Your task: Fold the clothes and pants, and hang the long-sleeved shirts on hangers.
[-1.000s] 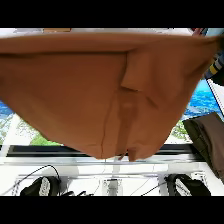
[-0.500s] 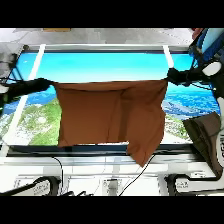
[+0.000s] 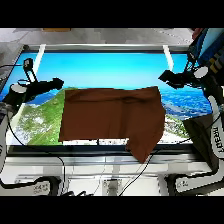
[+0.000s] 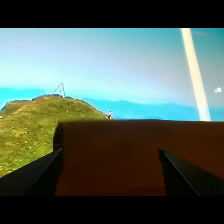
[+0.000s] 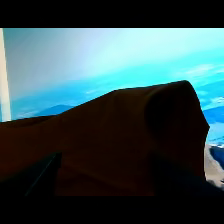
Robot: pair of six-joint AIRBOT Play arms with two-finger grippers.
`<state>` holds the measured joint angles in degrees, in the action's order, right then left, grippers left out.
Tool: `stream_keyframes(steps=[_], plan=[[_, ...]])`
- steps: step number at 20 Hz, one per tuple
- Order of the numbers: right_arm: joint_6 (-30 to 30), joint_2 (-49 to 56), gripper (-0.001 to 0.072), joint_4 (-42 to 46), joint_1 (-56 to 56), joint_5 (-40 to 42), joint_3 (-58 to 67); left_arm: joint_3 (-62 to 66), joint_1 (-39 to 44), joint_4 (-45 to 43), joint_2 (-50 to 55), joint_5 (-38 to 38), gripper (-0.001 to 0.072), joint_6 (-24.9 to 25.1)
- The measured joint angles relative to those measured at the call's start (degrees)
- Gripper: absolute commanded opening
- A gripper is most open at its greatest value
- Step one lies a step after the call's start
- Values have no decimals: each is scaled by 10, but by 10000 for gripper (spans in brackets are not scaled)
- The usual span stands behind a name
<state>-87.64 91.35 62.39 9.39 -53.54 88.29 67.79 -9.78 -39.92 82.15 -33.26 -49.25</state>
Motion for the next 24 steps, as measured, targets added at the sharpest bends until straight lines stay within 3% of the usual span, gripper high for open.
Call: stream_keyframes(steps=[1, 2, 3, 4, 6, 7, 9, 15, 24], plan=[[0, -6, 613, 9, 2, -12, 3, 0, -6, -3, -10, -15, 698, 0], [0, -14, 574, 22, 6, -28, 9, 0, -13, -8, -21, -31, 614, 0], [0, -22, 454, 38, 11, -52, 16, 0, -23, -17, -38, -52, 408, 0], [0, -32, 322, 54, 18, -74, 24, 0, -35, -26, -58, -75, 258, 0], [1, -56, 163, 93, 37, -130, 40, 0, -63, -48, -106, -124, 58, 0], [3, -71, 132, 113, 50, -160, 47, 0, -78, -59, -132, -148, 13, 0], [17, -97, 15, 145, 76, -217, 53, 0, -108, -84, -184, -201, 14, 0], [82, -154, 14, 171, 148, -376, -12, -19, -149, -132, -269, -352, 13, -19], [165, -235, 14, 50, 169, -342, -303, -139, -114, -141, -271, -393, 22, -54]])
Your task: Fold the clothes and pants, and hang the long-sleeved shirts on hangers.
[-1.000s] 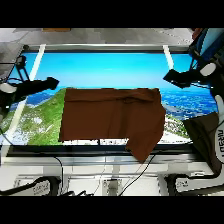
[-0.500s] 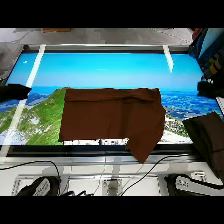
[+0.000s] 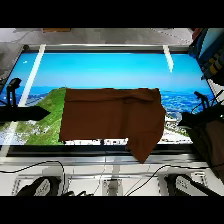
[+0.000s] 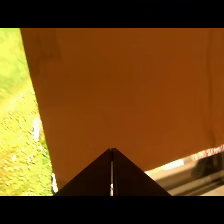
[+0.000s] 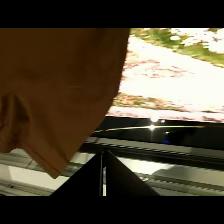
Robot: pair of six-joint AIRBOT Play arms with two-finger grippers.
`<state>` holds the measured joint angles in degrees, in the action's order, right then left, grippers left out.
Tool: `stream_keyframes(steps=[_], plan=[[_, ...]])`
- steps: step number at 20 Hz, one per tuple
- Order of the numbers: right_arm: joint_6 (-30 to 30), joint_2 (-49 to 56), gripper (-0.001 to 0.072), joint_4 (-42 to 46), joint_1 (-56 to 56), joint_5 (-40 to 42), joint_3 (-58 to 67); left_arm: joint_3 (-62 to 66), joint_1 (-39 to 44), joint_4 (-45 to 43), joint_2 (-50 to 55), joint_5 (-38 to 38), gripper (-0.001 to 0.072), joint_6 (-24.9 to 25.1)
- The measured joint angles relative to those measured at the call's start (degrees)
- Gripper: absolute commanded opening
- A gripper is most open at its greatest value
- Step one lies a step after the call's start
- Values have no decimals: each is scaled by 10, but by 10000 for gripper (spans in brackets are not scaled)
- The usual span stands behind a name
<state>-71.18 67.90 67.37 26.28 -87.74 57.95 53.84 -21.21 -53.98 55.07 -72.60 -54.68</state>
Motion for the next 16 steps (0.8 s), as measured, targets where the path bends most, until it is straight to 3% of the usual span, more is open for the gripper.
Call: stream_keyframes(steps=[8, 9, 10, 11, 14, 15, 16], plan=[[137, -7, 15, -17, 1, 68, -138, -14, 4, -73, 20, -3, 22, -4], [152, -7, 56, -30, 1, 84, -161, -14, 4, -78, 21, 0, 22, -4], [162, -7, 212, -44, 1, 101, -181, -14, 4, -82, 21, 3, 23, -4], [169, -7, 276, -61, 1, 120, -198, -14, 4, -85, 21, 7, 23, -5], [168, -7, 281, -113, 1, 196, -237, -15, 4, -90, 22, 18, 31, -5], [159, -7, 299, -122, 1, 221, -245, -15, 4, -92, 22, 21, 128, -4], [146, -7, 382, -128, 1, 243, -250, -15, 4, -93, 22, 22, 293, -2]])
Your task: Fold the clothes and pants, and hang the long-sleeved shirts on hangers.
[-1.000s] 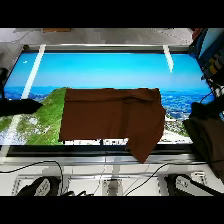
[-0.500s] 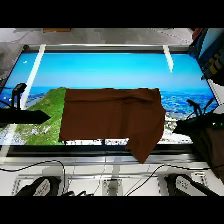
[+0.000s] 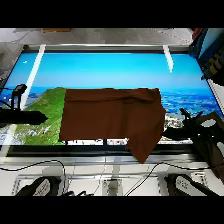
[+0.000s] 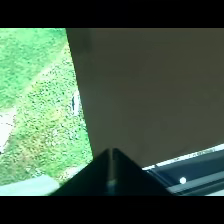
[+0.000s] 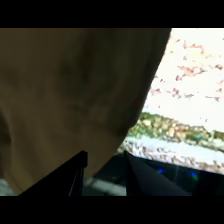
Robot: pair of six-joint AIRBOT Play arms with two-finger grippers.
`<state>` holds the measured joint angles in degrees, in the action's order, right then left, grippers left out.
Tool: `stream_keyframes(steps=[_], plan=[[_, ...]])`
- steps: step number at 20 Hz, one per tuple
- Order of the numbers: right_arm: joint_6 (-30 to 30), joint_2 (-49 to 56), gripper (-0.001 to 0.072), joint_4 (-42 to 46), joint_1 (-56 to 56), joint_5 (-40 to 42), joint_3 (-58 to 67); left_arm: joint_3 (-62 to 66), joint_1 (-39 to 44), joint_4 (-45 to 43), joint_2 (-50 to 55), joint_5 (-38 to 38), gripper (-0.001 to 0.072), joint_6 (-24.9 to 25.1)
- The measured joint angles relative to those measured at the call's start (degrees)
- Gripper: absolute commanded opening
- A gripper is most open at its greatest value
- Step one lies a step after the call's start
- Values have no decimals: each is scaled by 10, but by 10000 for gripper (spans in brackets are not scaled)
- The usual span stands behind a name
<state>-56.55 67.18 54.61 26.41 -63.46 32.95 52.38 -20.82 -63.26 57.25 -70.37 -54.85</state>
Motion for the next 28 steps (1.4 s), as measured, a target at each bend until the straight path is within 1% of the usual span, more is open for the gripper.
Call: stream_keyframes(steps=[1, 2, 7, 9, 11, 12, 13, 14, 15, 16, 19, 23, 26, 28], plan=[[-10, 0, 383, -3, 0, 19, -4, 0, 0, -1, 0, 3, 448, 3], [-20, 0, 382, -7, 0, 35, -6, 0, 0, -1, 0, 6, 483, 6], [-48, 15, 373, -19, 0, 72, -12, 0, 0, -3, 0, 19, 483, 10], [-47, 35, 316, -35, 0, 65, -13, 0, 0, -4, 0, 22, 482, 11], [-28, 53, 304, -50, 0, 56, -13, 0, 0, -7, 0, 29, 482, 12], [-16, 59, 249, -57, 0, 51, -14, -1, 0, -9, 0, 35, 481, 10], [-7, 63, 126, -61, 0, 49, -14, -3, 0, -10, 0, 42, 481, 8], [0, 67, 79, -62, 0, 50, -14, -4, 0, -11, 2, 49, 481, 6], [5, 70, 77, -66, 0, 49, -14, -7, 0, -13, 6, 52, 480, 1], [9, 71, 51, -68, 0, 47, -14, -10, 0, -14, 12, 57, 480, -3], [17, 73, 16, -73, 0, 43, -15, -23, -14, -21, 44, 61, 480, -23], [21, 74, 16, -75, 0, 38, -15, -33, -57, -10, 115, 40, 482, -42], [22, 75, 16, -76, 0, 36, -15, -42, -81, 16, 170, 3, 481, -33], [22, 75, 15, -76, 0, 35, -15, -56, -88, 28, 195, -5, 481, -18]])
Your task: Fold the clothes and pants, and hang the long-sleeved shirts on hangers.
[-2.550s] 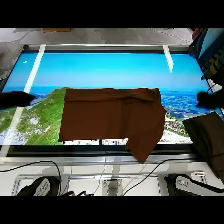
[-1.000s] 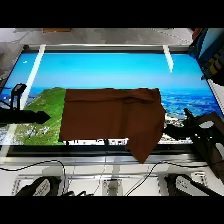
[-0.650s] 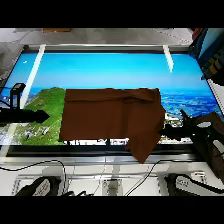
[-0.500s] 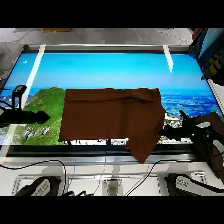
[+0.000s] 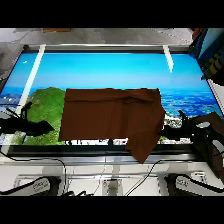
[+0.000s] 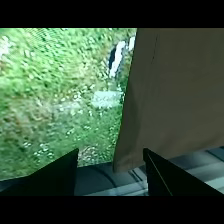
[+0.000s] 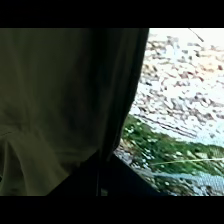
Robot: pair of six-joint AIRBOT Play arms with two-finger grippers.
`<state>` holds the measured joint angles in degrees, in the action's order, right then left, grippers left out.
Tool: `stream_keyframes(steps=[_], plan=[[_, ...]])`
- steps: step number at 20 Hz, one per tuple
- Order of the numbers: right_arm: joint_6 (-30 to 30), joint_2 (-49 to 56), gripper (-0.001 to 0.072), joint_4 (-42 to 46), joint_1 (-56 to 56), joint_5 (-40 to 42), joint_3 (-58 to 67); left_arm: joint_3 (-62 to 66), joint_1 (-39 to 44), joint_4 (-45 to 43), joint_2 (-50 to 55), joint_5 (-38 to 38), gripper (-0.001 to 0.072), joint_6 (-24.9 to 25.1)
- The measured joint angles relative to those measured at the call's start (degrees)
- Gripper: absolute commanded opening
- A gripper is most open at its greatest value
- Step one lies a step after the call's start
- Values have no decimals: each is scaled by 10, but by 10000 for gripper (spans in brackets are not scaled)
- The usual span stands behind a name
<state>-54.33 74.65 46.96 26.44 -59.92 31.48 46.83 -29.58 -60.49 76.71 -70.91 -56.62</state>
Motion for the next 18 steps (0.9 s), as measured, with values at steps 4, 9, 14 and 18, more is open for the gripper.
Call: stream_keyframes(steps=[4, 9, 14, 18], plan=[[0, 0, 16, -1, 0, 0, 0, -40, -6, 27, 22, -3, 474, 42], [0, 0, 15, -1, 0, -1, 0, -81, -7, 60, 29, 16, 242, 76], [0, 0, 15, -4, 0, -6, 0, -92, -1, 77, 30, 32, 98, 91], [0, -8, 14, -19, 0, -21, 3, -91, 30, 100, 30, 45, 13, 108]])
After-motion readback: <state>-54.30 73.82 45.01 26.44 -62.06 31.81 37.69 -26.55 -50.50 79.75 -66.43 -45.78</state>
